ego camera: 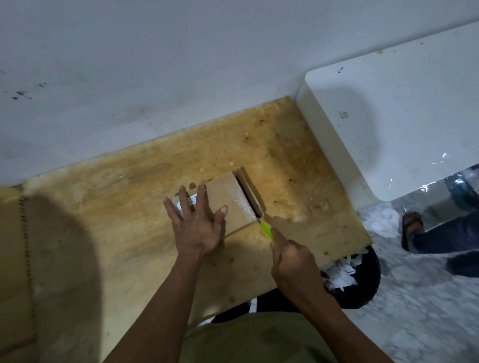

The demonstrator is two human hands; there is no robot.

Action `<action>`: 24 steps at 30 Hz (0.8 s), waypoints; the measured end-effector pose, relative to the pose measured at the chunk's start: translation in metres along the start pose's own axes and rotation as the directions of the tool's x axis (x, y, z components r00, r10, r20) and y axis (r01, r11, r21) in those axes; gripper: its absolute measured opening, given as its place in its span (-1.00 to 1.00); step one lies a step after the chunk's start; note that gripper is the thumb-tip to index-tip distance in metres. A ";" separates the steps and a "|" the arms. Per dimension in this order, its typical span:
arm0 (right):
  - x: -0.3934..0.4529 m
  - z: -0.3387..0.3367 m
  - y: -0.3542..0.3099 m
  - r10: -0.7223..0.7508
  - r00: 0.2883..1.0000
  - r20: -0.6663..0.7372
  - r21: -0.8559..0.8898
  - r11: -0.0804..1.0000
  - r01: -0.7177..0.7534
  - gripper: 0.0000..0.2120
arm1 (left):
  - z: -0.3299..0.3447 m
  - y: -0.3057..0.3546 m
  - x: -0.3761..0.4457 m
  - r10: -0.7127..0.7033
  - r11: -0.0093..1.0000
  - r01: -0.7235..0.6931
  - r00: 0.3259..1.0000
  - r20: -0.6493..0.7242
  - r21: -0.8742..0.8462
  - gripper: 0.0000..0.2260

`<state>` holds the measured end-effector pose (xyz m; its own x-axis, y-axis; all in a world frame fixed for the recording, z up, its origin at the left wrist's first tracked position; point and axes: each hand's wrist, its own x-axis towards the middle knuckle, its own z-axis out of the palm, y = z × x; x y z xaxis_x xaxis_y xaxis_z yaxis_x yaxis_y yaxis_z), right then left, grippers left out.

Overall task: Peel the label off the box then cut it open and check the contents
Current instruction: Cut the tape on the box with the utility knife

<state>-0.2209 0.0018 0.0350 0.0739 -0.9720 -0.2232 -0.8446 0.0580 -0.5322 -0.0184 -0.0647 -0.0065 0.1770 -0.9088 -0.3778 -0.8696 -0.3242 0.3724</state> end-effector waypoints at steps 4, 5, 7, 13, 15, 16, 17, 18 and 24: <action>0.000 0.003 0.003 0.017 1.000 -0.022 -0.009 1.000 -0.017 -0.53 | -0.002 0.000 -0.001 -0.004 1.000 0.004 1.000 0.021 -0.008 -0.29; 0.000 0.002 0.003 0.020 1.000 -0.016 0.000 1.000 -0.020 -0.55 | -0.002 0.001 -0.001 -0.008 1.000 0.008 1.000 0.026 -0.009 -0.29; 0.001 -0.002 0.005 0.027 1.000 0.007 0.065 0.997 -0.027 -0.60 | -0.002 0.001 -0.002 -0.011 1.000 0.012 1.000 0.028 -0.012 -0.29; 0.000 -0.016 0.014 0.135 0.991 -0.013 0.259 0.957 -0.127 -0.71 | 0.002 -0.004 0.000 0.015 1.000 -0.015 1.000 0.009 0.004 -0.28; 0.002 -0.024 0.010 0.197 0.979 -0.046 0.345 0.923 -0.170 -0.76 | 0.003 -0.005 0.001 0.022 1.000 -0.022 1.000 0.004 0.011 -0.27; 0.005 -0.027 0.006 0.240 0.970 -0.041 0.422 0.884 -0.201 -0.77 | 0.003 -0.006 0.001 0.017 1.000 -0.017 1.000 0.007 0.003 -0.28; 0.009 -0.030 0.003 0.281 0.959 -0.026 0.506 0.831 -0.230 -0.80 | 0.002 -0.005 0.001 0.012 1.000 -0.012 1.000 0.011 -0.008 -0.28; 0.015 -0.032 0.000 0.312 0.950 -0.013 0.578 0.777 -0.248 -0.84 | 0.002 -0.005 0.000 0.015 1.000 -0.014 1.000 0.012 -0.015 -0.28; 0.049 -0.027 0.004 0.321 0.947 -0.001 0.655 0.716 -0.242 -0.75 | -0.003 -0.001 -0.003 -0.001 0.999 0.002 1.000 0.021 -0.044 -0.28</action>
<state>-0.2352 -0.0523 0.0440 -0.2017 -0.9021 -0.3816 -0.2753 0.4261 -0.8618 -0.0165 -0.0625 -0.0034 0.1685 -0.9026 -0.3961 -0.8481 -0.3375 0.4084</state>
